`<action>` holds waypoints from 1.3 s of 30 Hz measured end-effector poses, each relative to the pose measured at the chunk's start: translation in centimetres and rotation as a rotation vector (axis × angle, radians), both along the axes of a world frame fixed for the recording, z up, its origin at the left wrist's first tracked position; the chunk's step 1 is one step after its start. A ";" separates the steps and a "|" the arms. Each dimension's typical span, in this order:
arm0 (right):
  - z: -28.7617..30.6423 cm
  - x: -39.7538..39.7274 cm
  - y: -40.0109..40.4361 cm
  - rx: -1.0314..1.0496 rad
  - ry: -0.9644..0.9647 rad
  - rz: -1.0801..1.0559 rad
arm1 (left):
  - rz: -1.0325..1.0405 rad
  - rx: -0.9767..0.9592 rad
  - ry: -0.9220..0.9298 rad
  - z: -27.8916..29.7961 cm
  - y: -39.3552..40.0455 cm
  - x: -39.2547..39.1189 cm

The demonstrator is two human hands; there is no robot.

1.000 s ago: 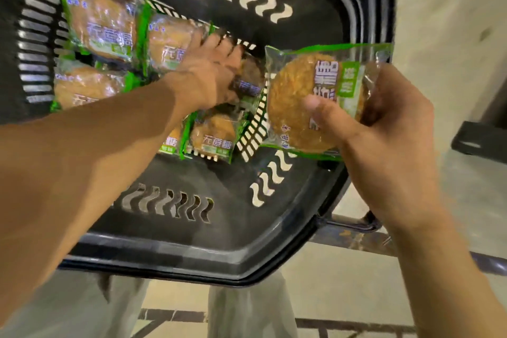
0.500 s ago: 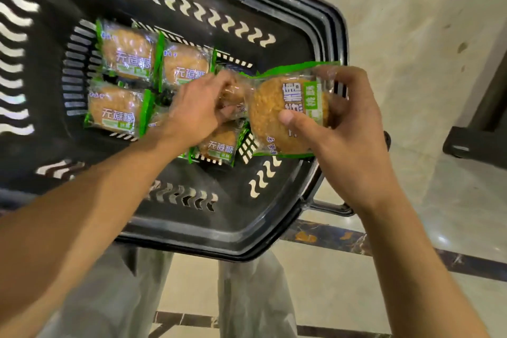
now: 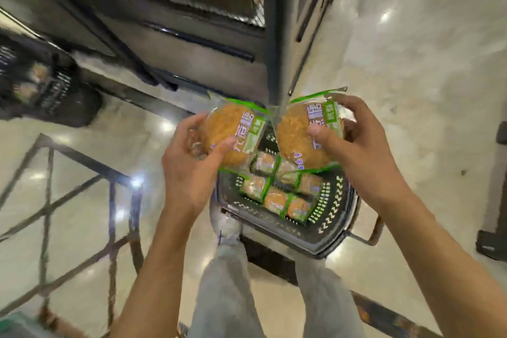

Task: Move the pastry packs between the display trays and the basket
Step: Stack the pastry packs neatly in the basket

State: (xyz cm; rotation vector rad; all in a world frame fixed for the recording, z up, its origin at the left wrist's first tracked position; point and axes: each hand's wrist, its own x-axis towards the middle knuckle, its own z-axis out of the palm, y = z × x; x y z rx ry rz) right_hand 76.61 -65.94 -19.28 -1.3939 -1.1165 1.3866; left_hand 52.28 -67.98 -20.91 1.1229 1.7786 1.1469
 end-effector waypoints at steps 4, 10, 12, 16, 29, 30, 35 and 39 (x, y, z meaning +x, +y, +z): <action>9.6 -8.2 2.1 0.178 0.000 0.059 | 0.076 0.193 -0.087 9.4 -0.1 -7.4; 19.1 -22.4 2.4 0.307 0.081 0.016 | 0.134 0.348 -0.245 18.3 1.2 -21.4; 20.8 -25.9 2.9 0.340 0.085 -0.011 | 0.155 0.384 -0.267 20.6 2.2 -25.7; 22.9 -30.3 4.8 0.348 0.094 -0.034 | 0.170 0.415 -0.344 22.5 4.7 -31.0; 22.5 -30.6 20.5 0.467 -0.032 -0.343 | -0.249 0.316 -0.367 23.8 26.2 -31.7; 22.4 -30.8 22.5 0.467 -0.039 -0.352 | -0.266 0.315 -0.365 23.9 28.4 -31.7; 22.1 -30.9 30.5 0.433 -0.085 -0.407 | -0.441 0.331 -0.276 25.7 39.4 -30.5; 22.2 -29.5 34.7 0.385 -0.106 -0.502 | -0.582 0.301 -0.228 25.1 47.5 -28.9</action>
